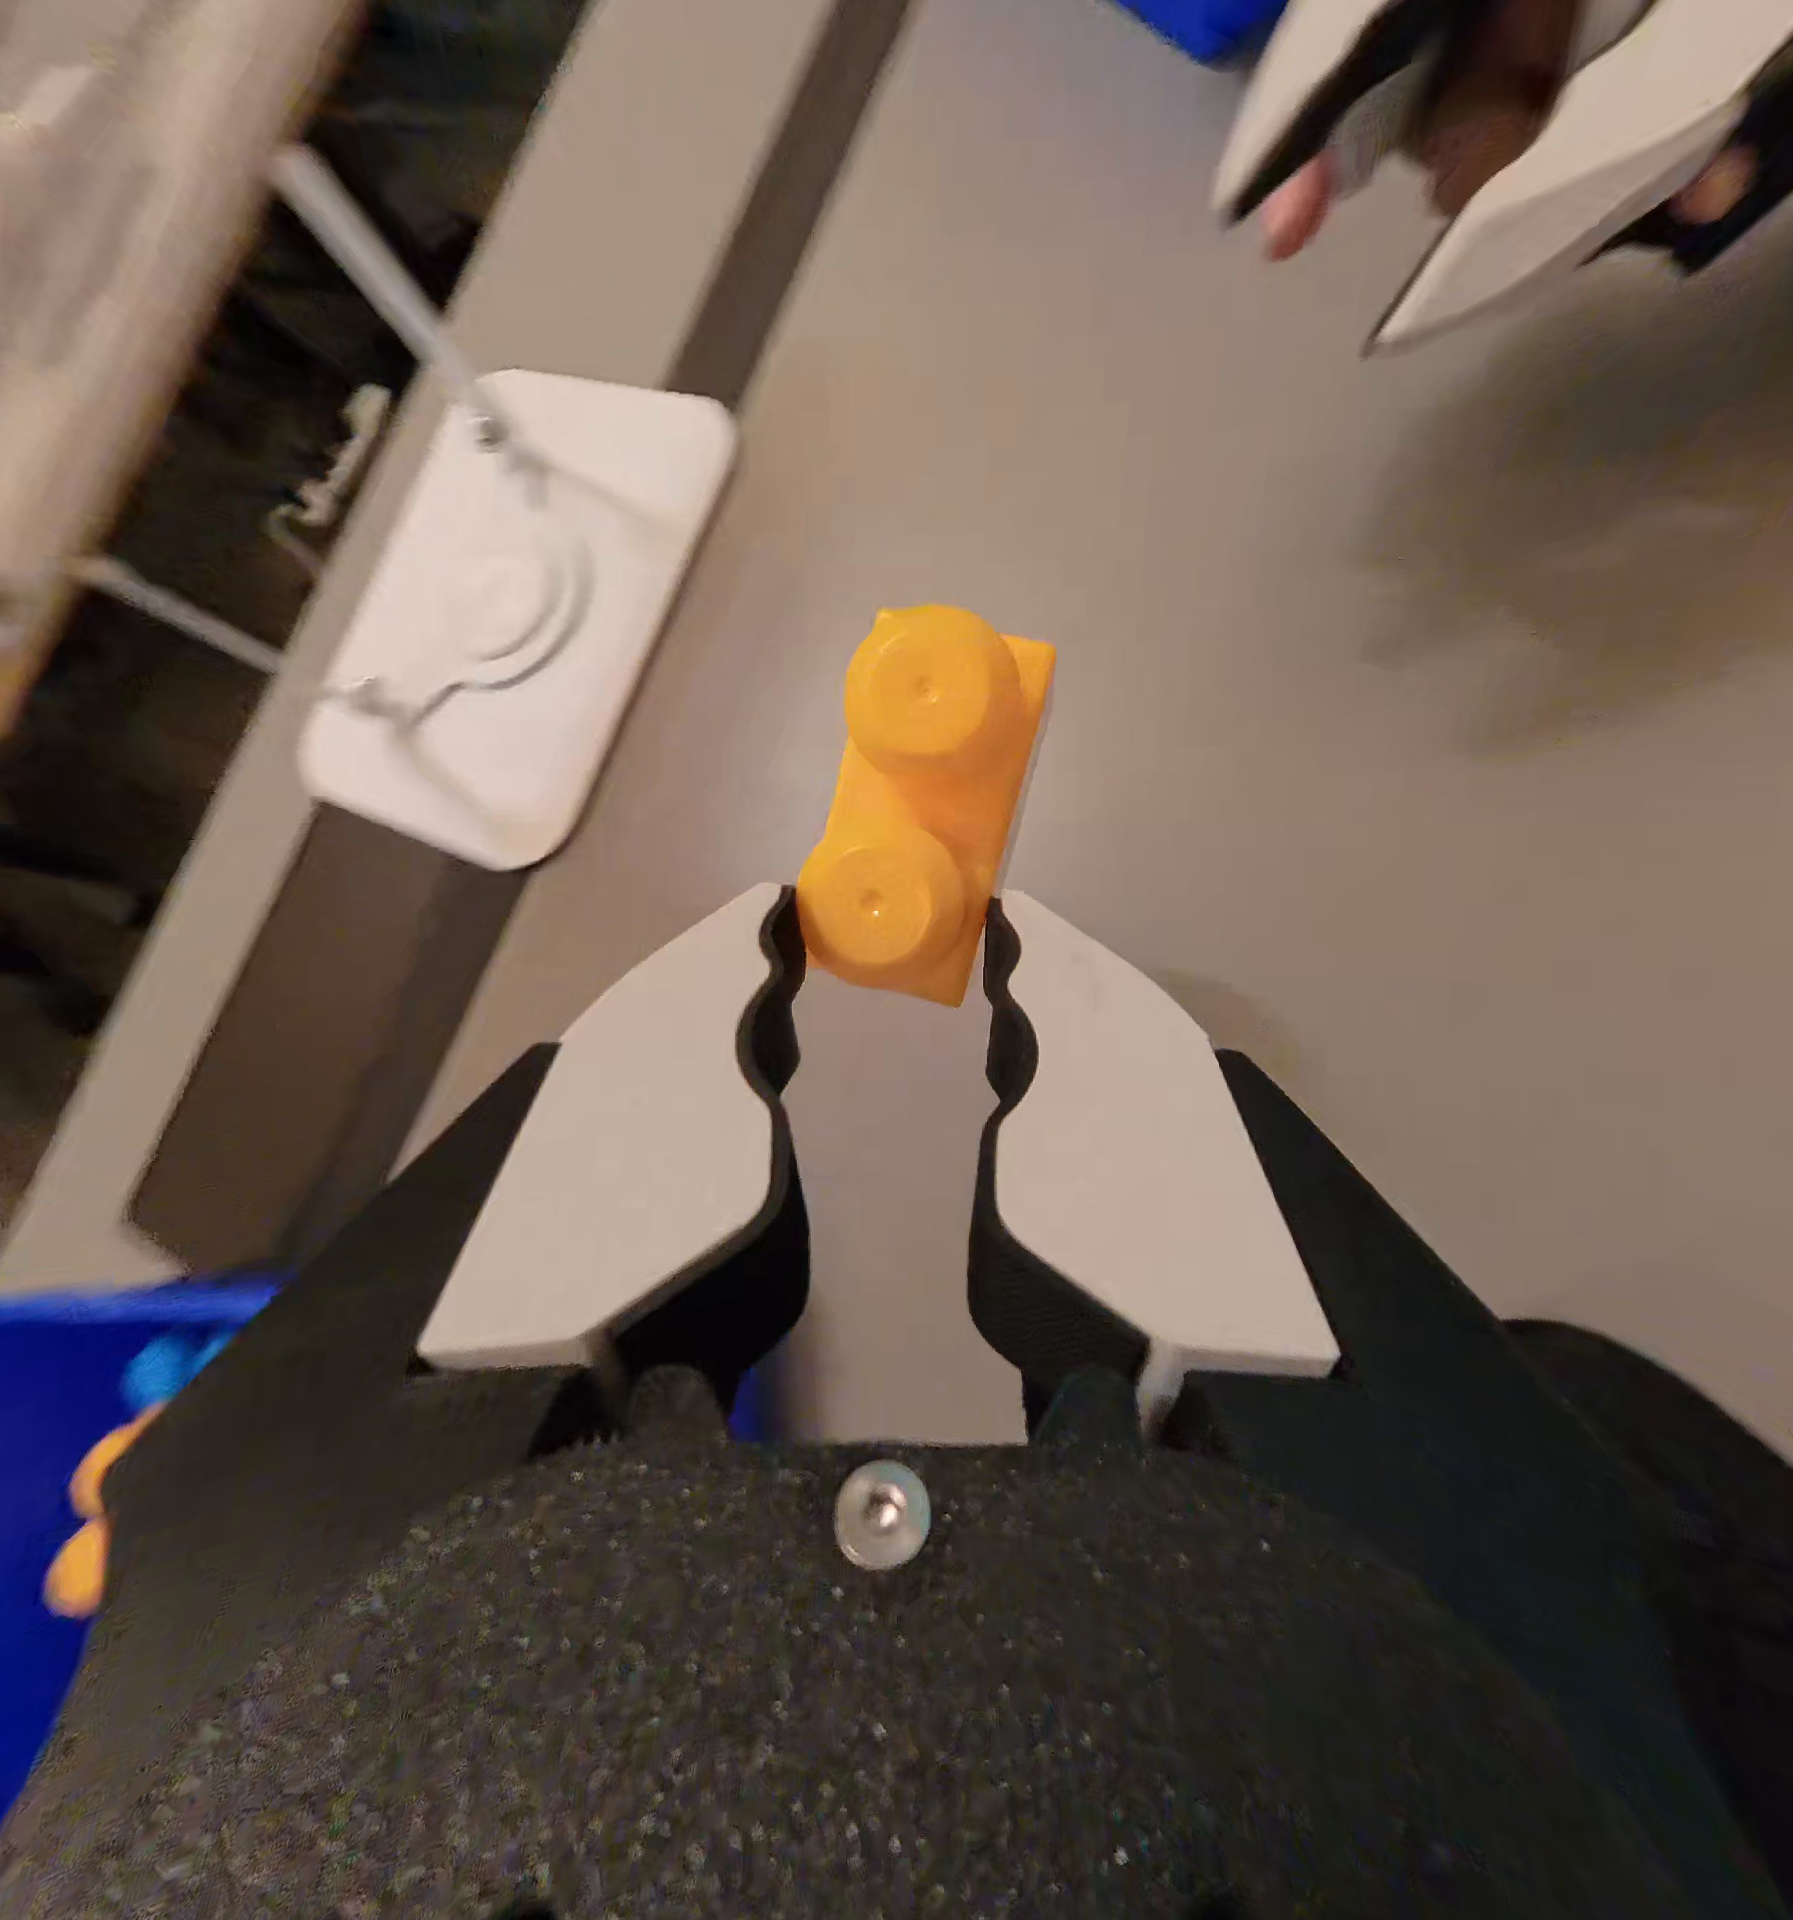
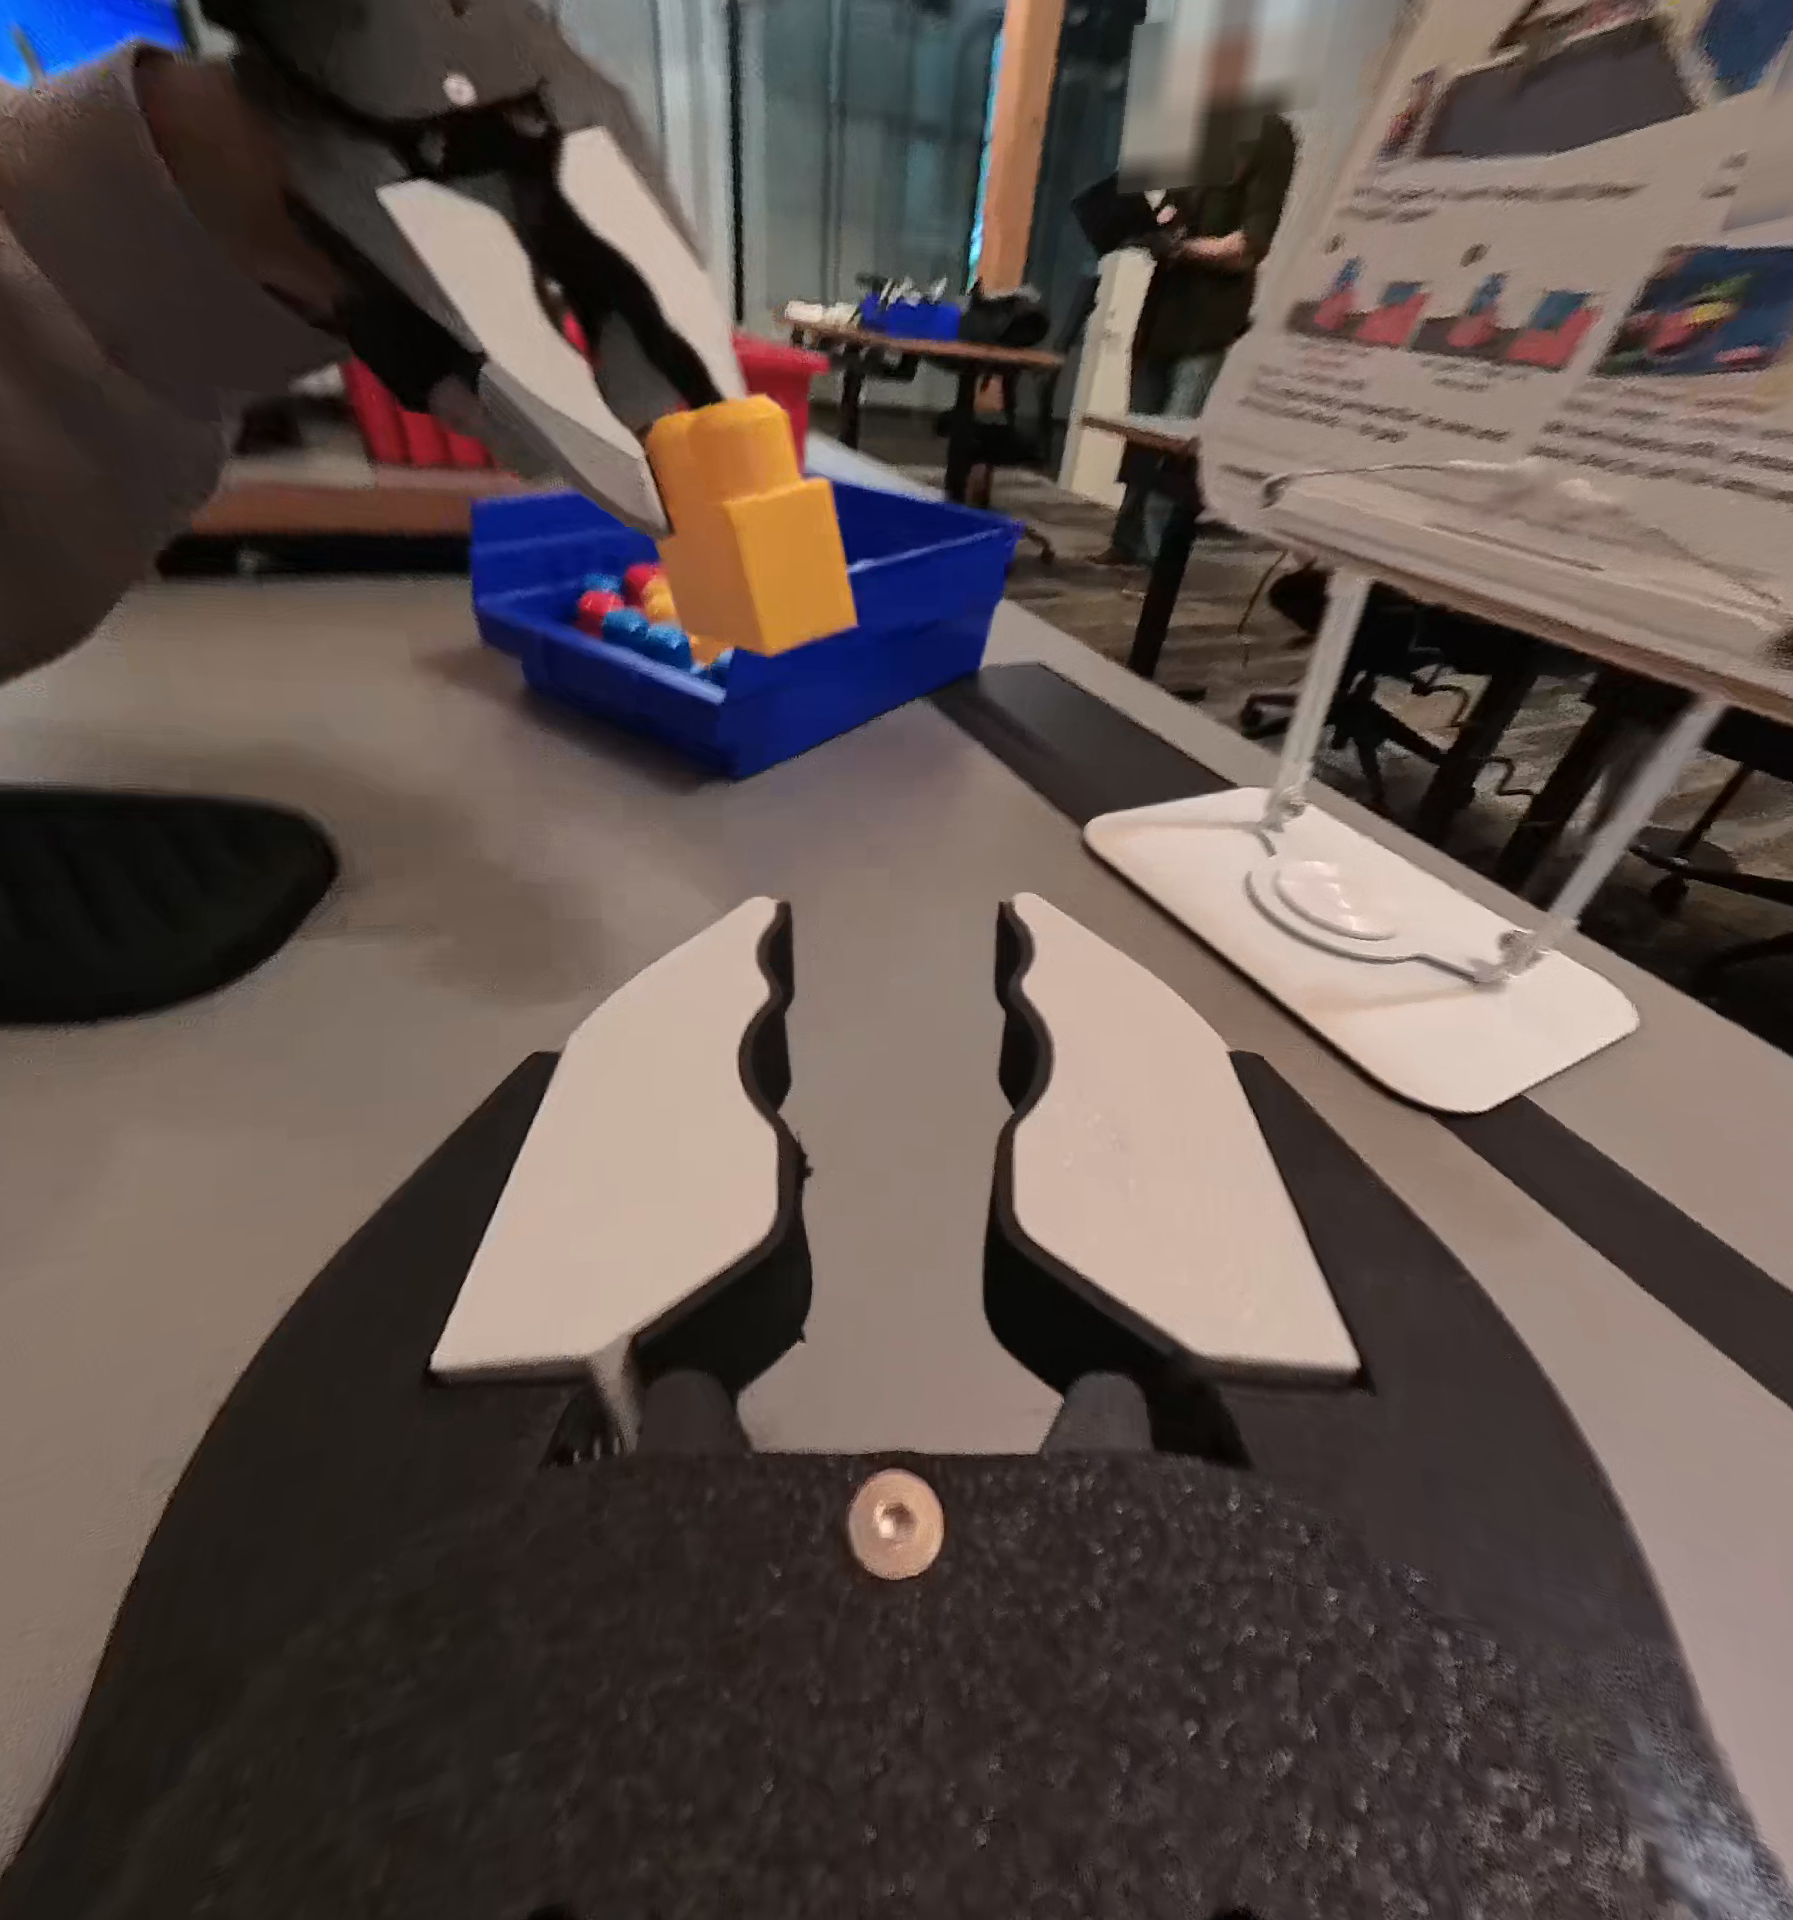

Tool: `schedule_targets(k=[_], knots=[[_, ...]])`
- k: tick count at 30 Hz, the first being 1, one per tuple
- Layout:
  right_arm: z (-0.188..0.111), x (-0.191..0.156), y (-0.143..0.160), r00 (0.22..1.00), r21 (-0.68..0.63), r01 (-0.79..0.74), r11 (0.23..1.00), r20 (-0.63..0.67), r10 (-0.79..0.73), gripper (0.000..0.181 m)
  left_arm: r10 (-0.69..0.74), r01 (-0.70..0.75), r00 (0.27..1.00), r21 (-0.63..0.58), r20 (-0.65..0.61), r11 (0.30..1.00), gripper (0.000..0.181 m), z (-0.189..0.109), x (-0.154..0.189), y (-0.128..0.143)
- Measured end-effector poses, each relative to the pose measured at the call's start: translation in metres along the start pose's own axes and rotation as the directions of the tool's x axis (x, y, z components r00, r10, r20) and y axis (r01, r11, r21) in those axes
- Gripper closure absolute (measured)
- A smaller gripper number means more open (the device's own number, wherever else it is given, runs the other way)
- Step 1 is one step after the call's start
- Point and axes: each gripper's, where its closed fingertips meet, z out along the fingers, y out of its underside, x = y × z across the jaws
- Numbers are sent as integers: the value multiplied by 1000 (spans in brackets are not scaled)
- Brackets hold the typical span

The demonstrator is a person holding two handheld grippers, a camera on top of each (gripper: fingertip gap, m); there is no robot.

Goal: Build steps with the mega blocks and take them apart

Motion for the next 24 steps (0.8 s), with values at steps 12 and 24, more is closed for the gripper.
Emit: schedule_targets(k=[12,24], knots=[[15,-62,58,956,-282,124,952,293,-38,132,38,-43,960,-10,-277,999,147,84,119,-13],[-9,-74,80,888,-338,144,930,458,29,145,-8,72,971,262,-238,962,144,52,105,-27]])
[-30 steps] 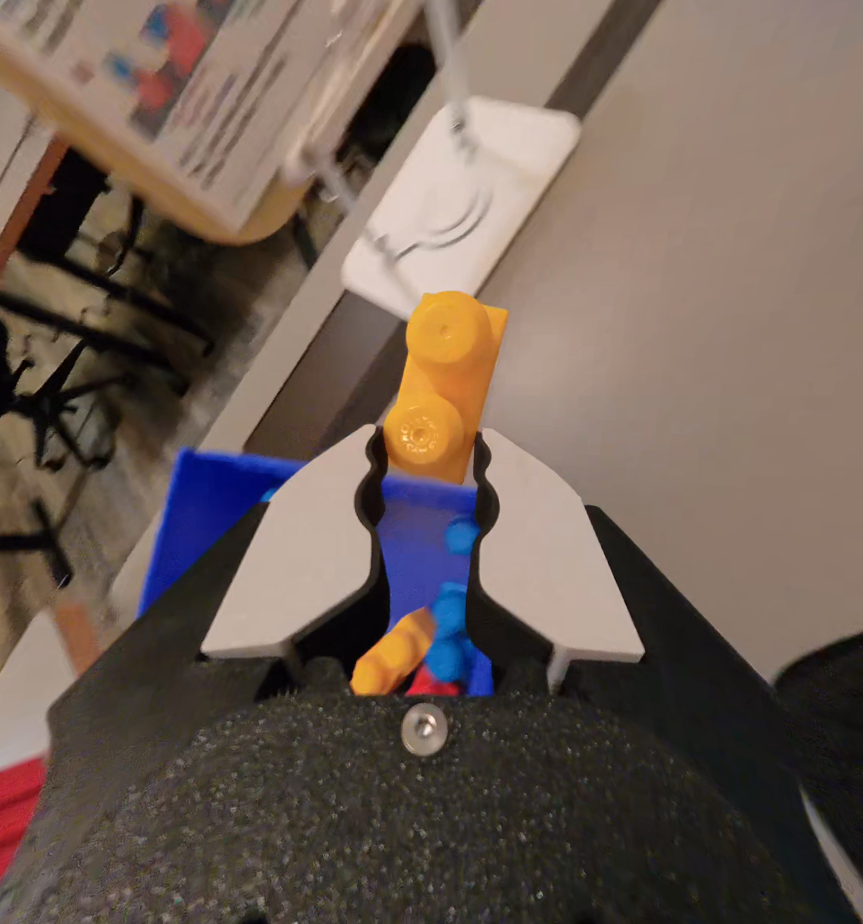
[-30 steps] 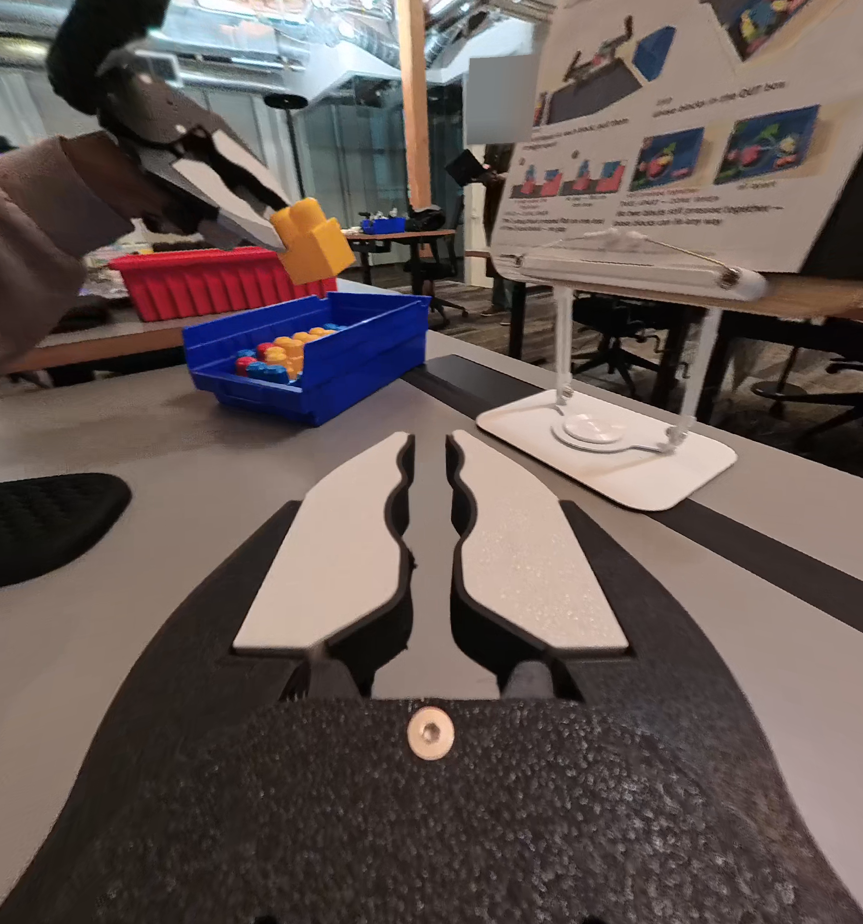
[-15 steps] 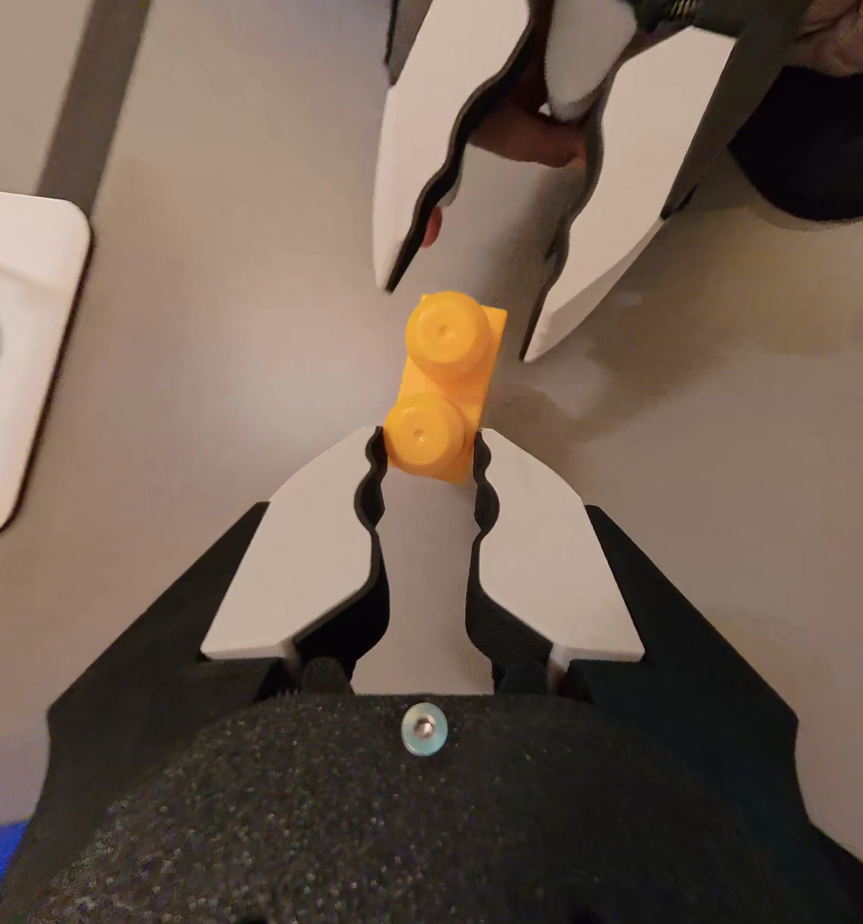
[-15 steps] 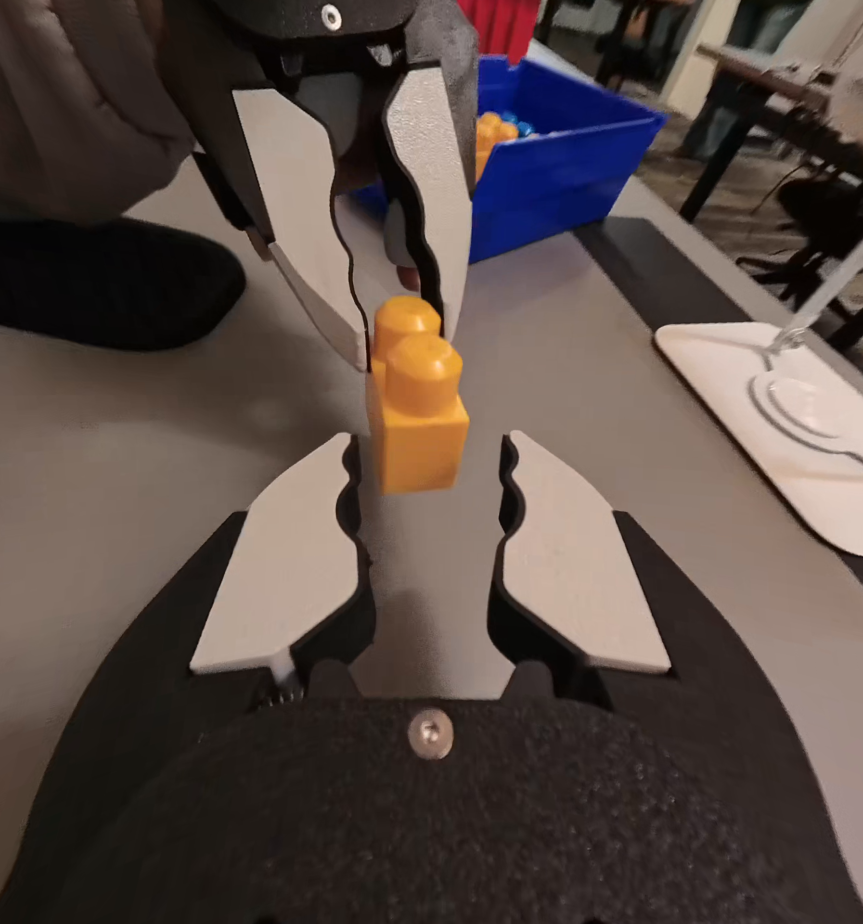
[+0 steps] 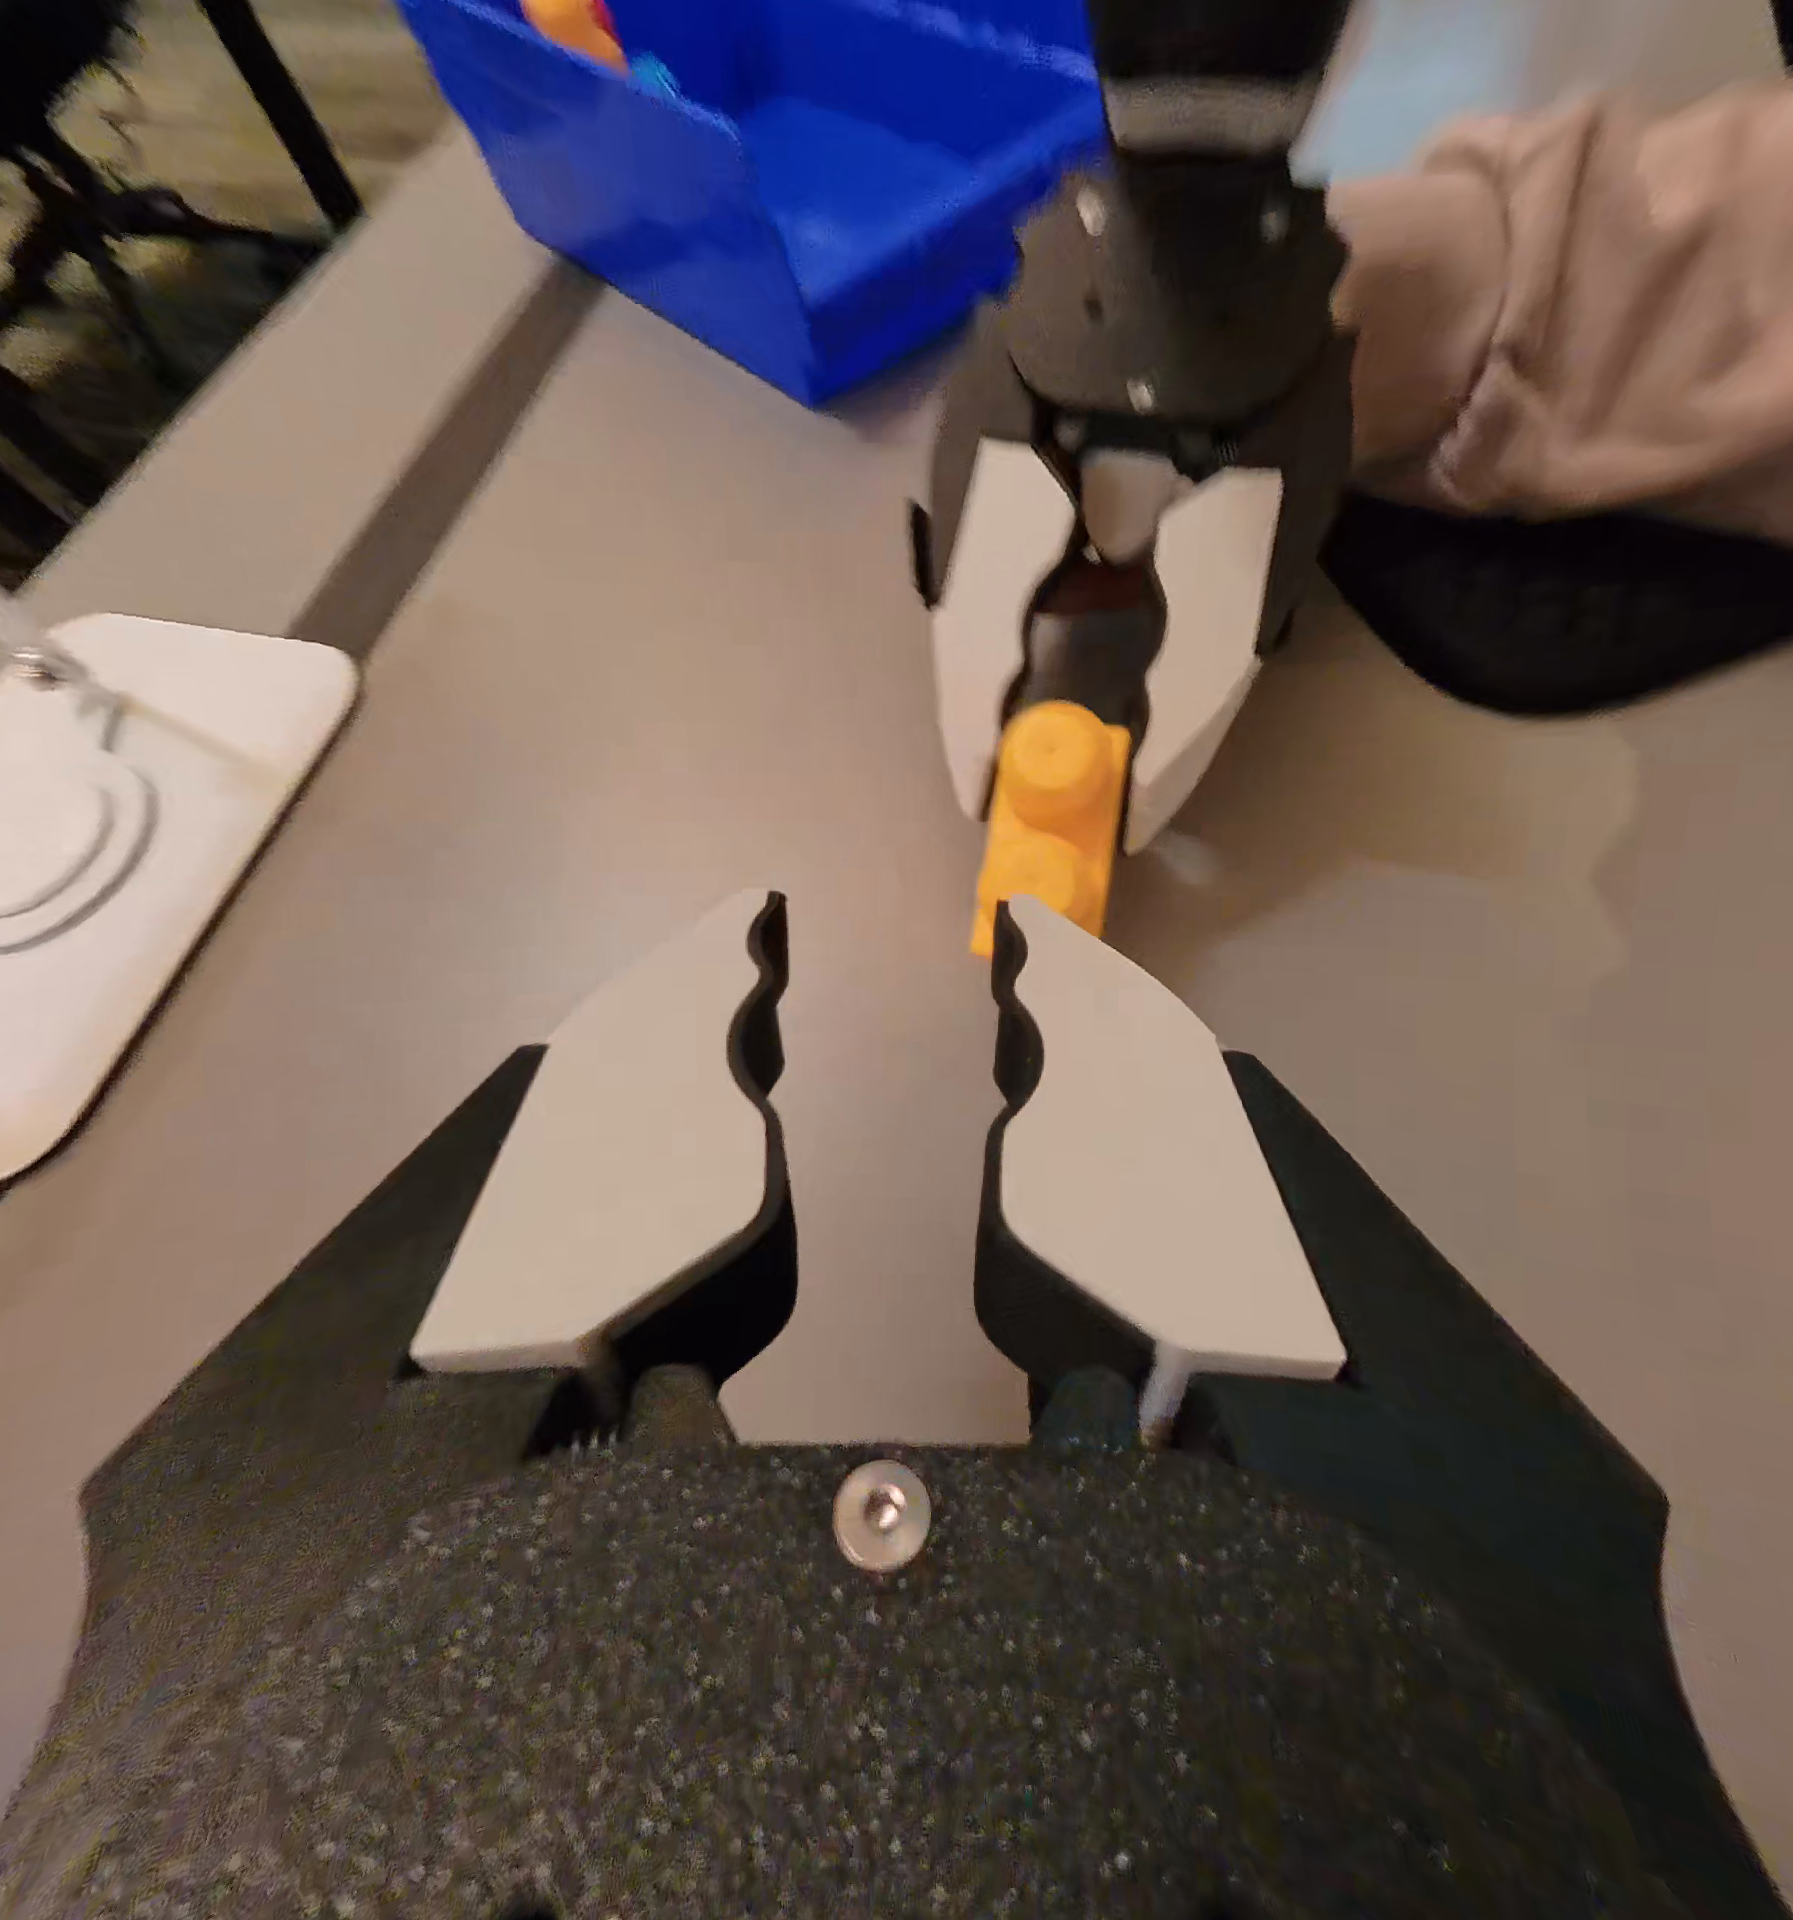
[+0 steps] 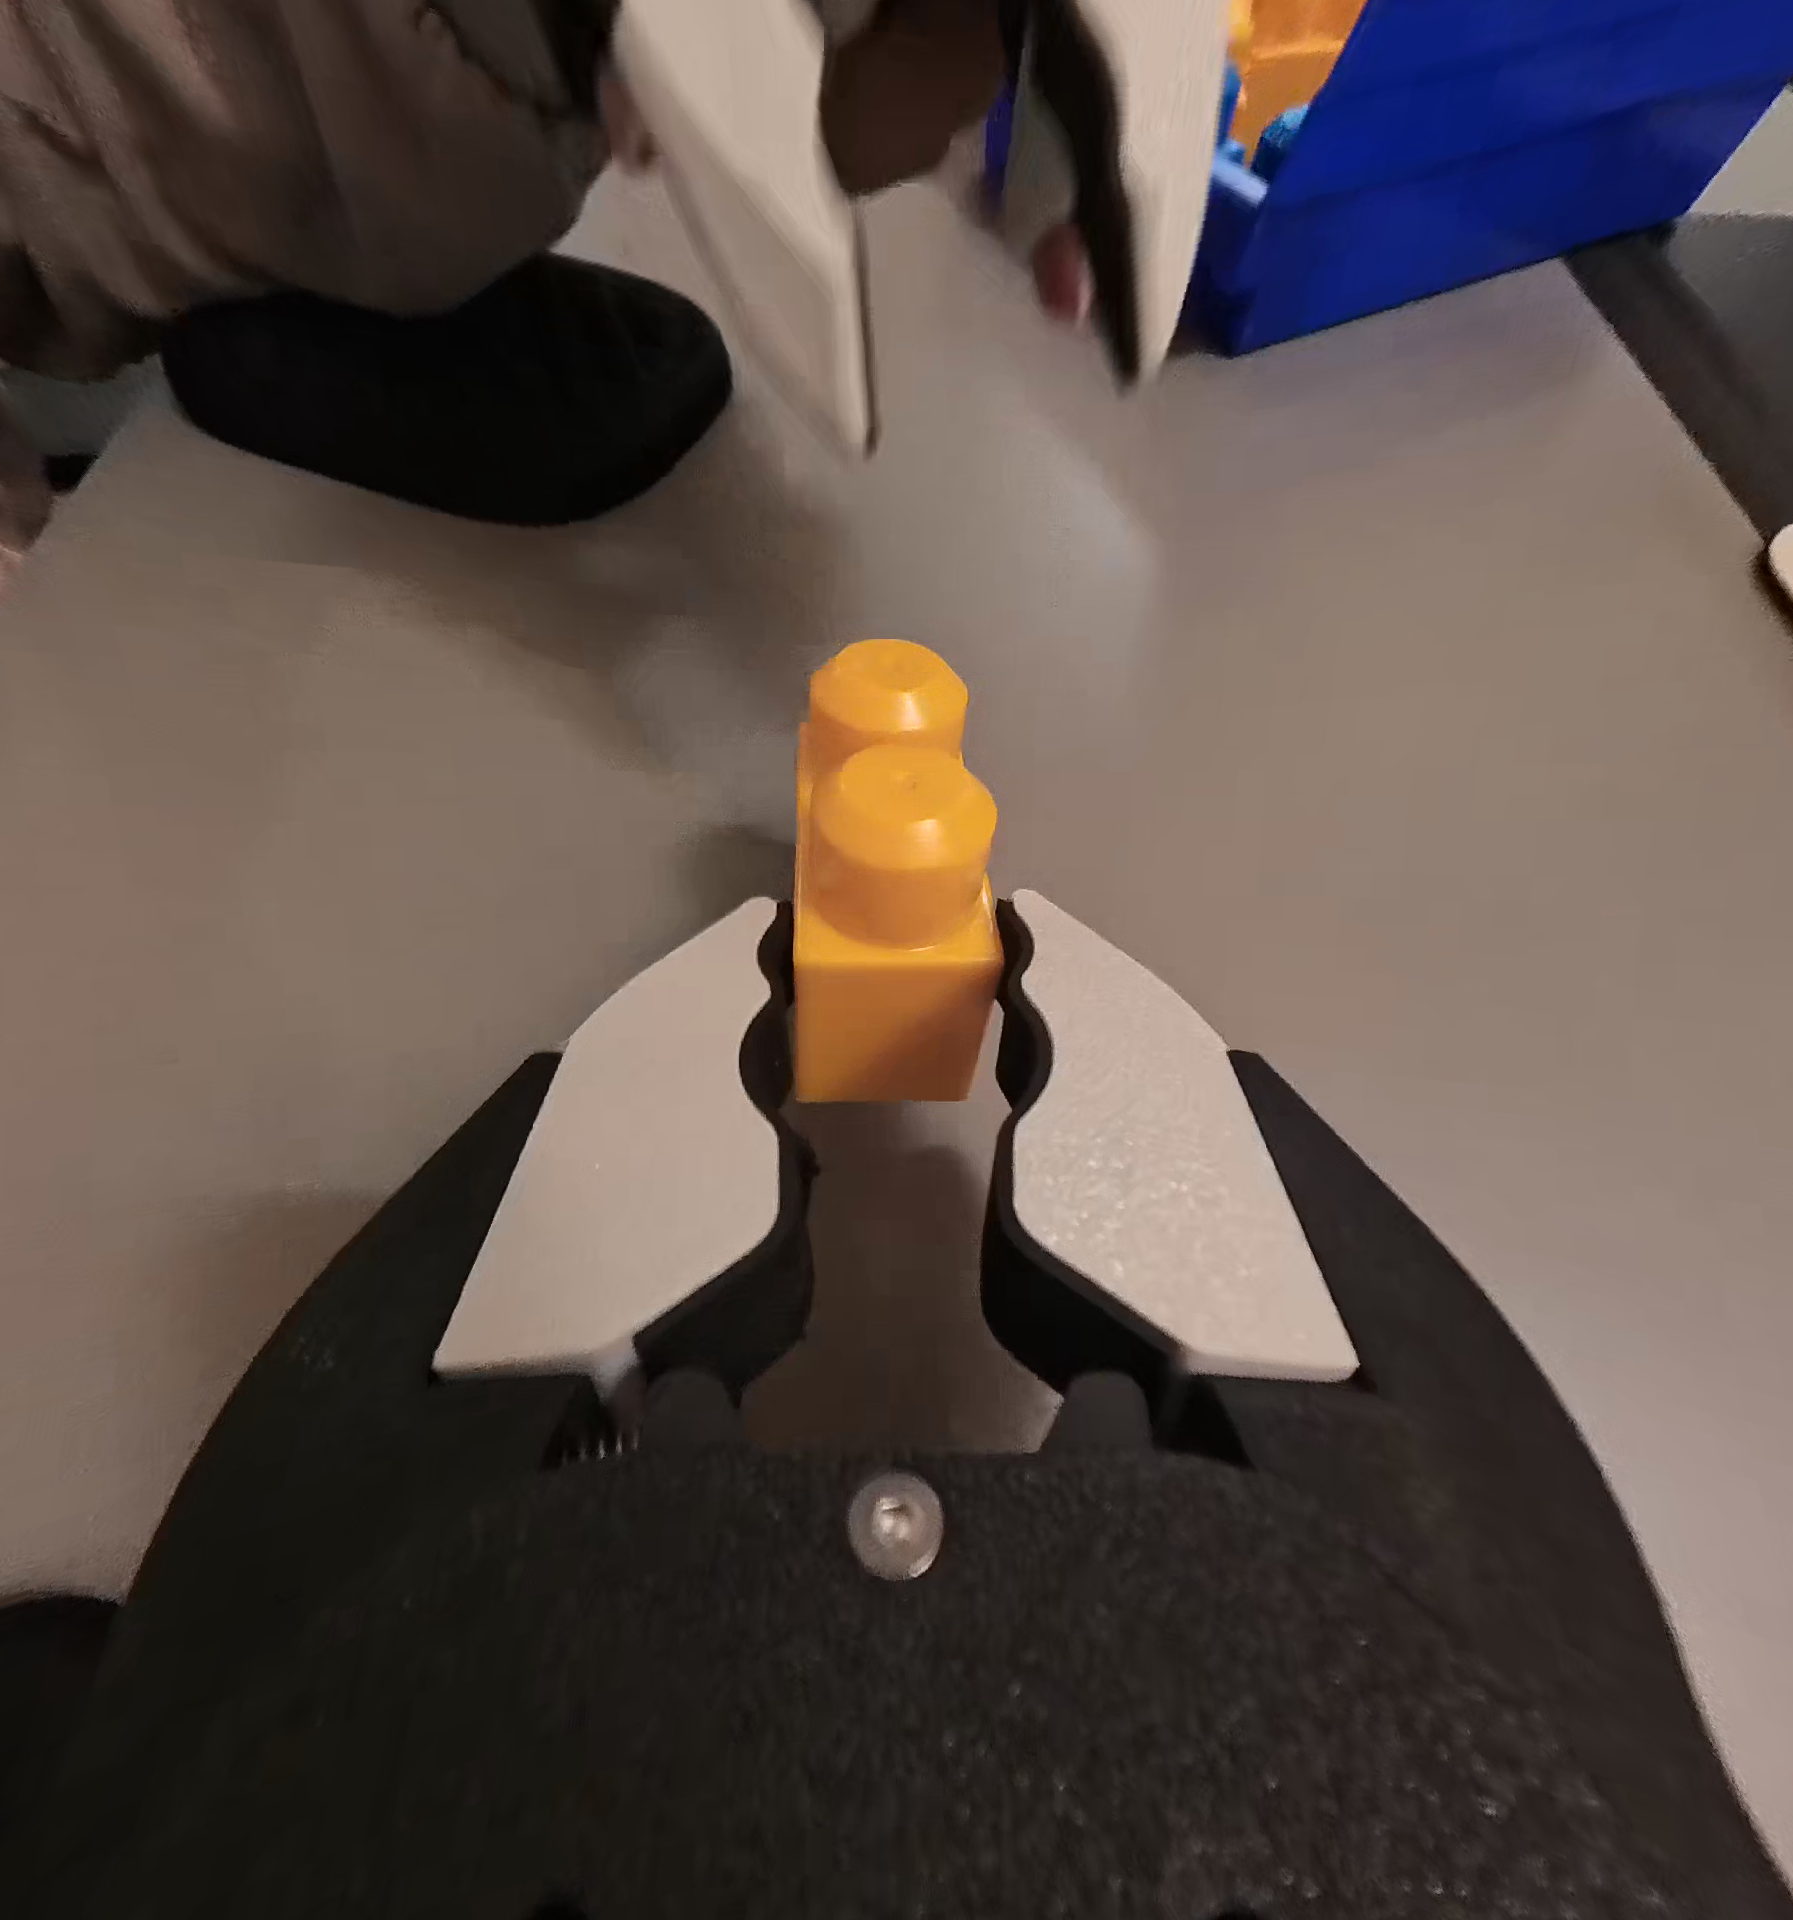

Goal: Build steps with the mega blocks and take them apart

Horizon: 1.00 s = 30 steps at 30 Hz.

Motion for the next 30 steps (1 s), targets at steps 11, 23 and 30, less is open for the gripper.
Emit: schedule_targets(k=[11,23,30], knots=[[10,-5,30,998,-209,53,976,-3,-55,145,-158,77,945,273,288,959,147,-78,-68,1],[-16,3,-30,997,165,-82,983,12,81,123,-233,126,796,223,559,966,143,-179,-142,50],[-57,45,-47,972,389,-130,912,-130,195,136,-171,251,757,-40,630,967,141,-224,-180,107]])
